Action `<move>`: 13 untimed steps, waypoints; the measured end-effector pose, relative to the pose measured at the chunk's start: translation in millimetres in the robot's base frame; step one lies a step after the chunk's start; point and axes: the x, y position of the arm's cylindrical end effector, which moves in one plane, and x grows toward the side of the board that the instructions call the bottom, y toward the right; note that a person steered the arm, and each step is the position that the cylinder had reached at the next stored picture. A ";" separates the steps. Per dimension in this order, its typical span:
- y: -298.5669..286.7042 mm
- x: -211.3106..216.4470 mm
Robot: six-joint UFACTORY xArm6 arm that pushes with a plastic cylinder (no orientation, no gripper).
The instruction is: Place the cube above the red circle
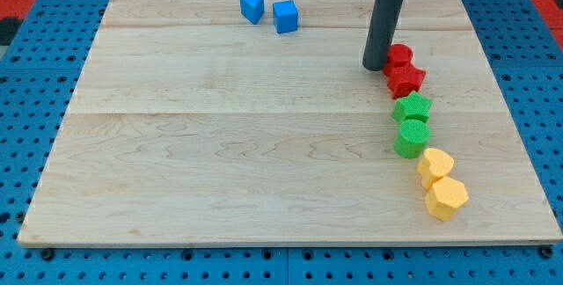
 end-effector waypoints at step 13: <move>-139.7 -110.0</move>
